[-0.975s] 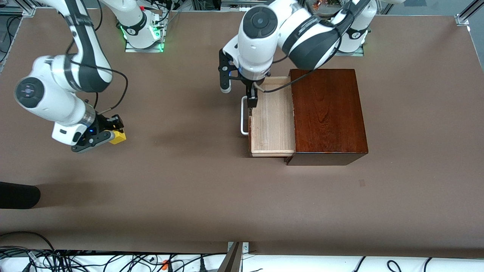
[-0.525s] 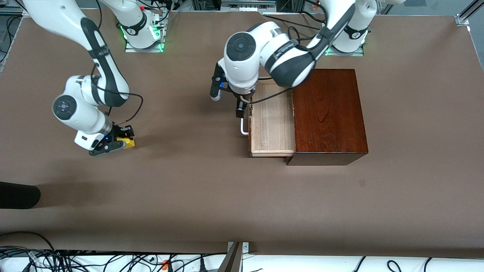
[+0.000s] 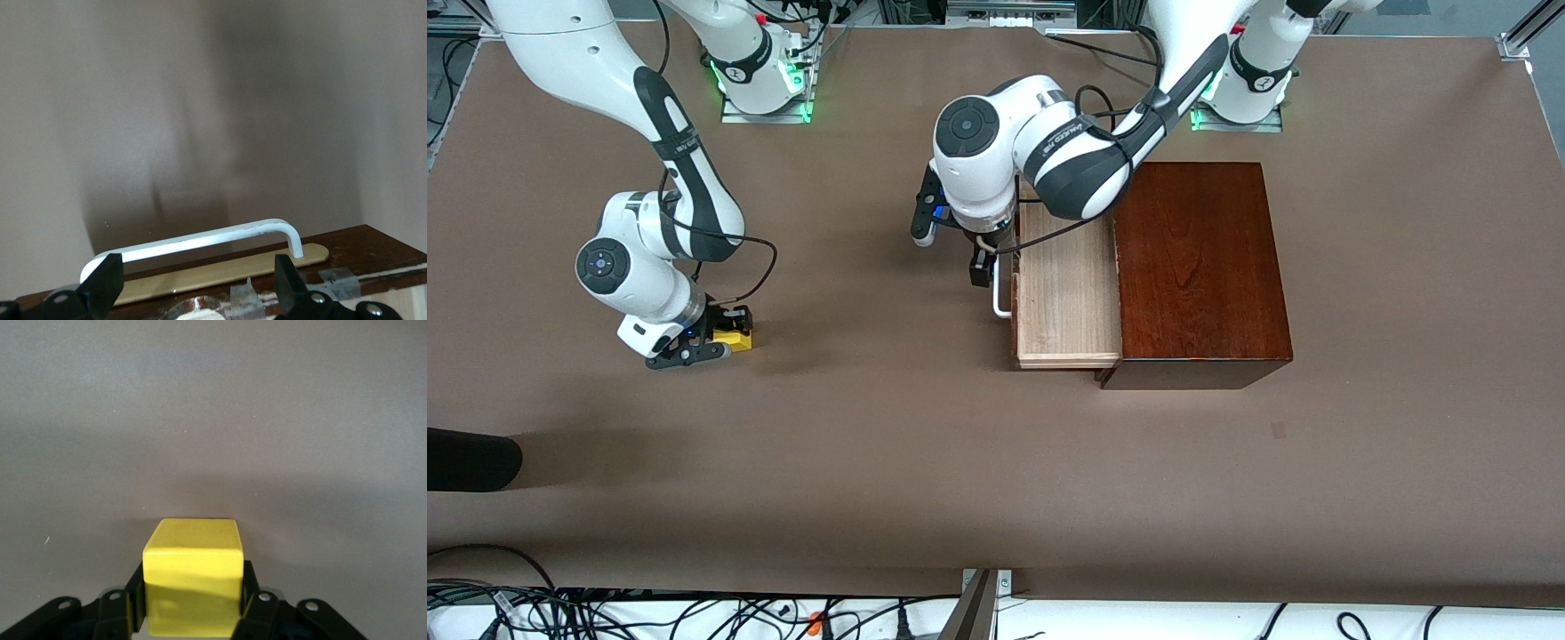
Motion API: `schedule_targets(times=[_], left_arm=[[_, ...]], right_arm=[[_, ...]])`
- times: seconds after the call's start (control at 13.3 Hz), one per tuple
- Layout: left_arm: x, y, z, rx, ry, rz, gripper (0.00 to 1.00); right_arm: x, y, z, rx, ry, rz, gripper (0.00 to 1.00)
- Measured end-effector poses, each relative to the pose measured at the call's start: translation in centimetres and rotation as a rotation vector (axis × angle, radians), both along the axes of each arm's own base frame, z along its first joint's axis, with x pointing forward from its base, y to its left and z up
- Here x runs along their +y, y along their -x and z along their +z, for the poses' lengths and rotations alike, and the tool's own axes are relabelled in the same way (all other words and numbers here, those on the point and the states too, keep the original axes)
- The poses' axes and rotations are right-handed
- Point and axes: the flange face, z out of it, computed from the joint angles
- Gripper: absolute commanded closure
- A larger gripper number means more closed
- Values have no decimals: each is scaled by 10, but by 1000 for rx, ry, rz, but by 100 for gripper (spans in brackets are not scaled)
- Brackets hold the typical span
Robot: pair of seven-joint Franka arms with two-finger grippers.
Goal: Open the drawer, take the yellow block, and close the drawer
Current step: 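Lower the yellow cube onto the table and open the right gripper, then push the drawer front into the box with the left gripper while the right gripper retracts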
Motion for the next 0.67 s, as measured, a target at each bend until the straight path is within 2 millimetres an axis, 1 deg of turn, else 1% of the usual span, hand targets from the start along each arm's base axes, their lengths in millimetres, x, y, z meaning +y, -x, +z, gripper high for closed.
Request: schedule_targets(times=[0.07,0.15,0.22,0.3,0.38,0.45,0.67], left_arm=[[-2,2,-5,-9,-14,-12,0],[-5,5,-9,-14,-23,-21,0],[-6,6,-12,-18,-30,-24,0],[-6,6,-13,-20,-34,-24,0],[-5,4,-14,-26,-39,-23,0],[-2,1,-14,-36,-47,-19,0],[5,-4,-18,-42,-71,39,0]], right_arm=[[0,-3,3,-13,-1,-1,0],[1,-8,12,-27,-3,-1,0],[2,-15,29,-33,-7,-3,0],[3,-21,57,-30,-13,-8,0],[4,-25,93,-28,-20,-18,0],[3,-27,135,-29,-29,-29,0],[0,-17,266,-5,-50,-28,0]])
